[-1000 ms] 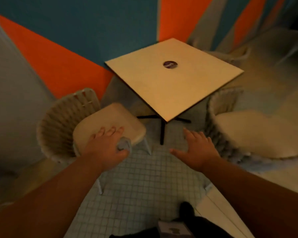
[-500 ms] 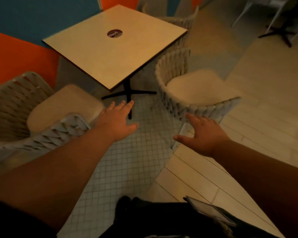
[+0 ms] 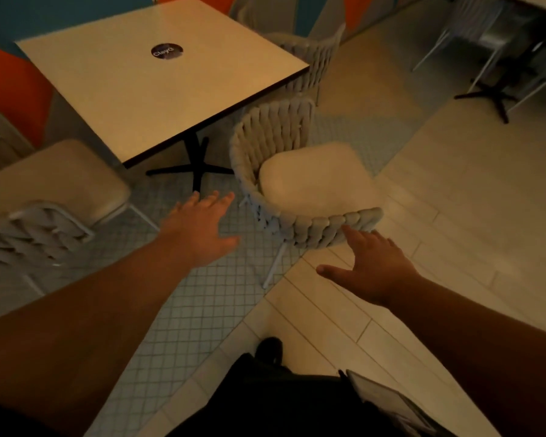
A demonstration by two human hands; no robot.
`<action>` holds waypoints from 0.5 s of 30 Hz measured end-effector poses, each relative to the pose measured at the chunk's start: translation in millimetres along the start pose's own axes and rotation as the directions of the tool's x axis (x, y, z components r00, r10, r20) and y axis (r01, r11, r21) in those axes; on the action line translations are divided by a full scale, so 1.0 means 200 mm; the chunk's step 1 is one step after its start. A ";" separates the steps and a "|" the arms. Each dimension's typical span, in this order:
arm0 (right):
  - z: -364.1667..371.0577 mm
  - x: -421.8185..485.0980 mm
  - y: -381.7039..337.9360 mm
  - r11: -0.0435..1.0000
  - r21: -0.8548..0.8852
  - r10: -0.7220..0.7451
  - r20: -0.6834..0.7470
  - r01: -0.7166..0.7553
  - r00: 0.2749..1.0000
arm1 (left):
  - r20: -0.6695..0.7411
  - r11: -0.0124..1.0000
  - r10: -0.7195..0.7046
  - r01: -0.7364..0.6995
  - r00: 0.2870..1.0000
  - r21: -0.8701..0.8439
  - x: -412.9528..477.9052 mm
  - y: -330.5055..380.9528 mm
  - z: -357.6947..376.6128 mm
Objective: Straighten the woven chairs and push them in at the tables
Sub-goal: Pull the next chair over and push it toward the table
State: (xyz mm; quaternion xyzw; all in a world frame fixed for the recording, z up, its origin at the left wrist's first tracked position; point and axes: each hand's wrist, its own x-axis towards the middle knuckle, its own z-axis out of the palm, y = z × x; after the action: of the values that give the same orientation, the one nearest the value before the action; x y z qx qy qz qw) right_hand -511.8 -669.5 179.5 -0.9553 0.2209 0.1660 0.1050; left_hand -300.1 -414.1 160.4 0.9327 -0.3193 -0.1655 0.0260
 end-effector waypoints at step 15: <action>-0.08 0.91 0.64 0.988 -0.054 -0.132 0.147 0.142 0.980 | 0.048 0.997 -0.080 0.080 0.996 0.010 0.73 0.48 0.15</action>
State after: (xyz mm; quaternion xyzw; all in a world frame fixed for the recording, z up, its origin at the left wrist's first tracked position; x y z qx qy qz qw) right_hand -410.6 -856.9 112.1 -0.9567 0.1410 0.2336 0.1011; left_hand -257.8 -576.1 104.4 0.9406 -0.2828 -0.1876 0.0080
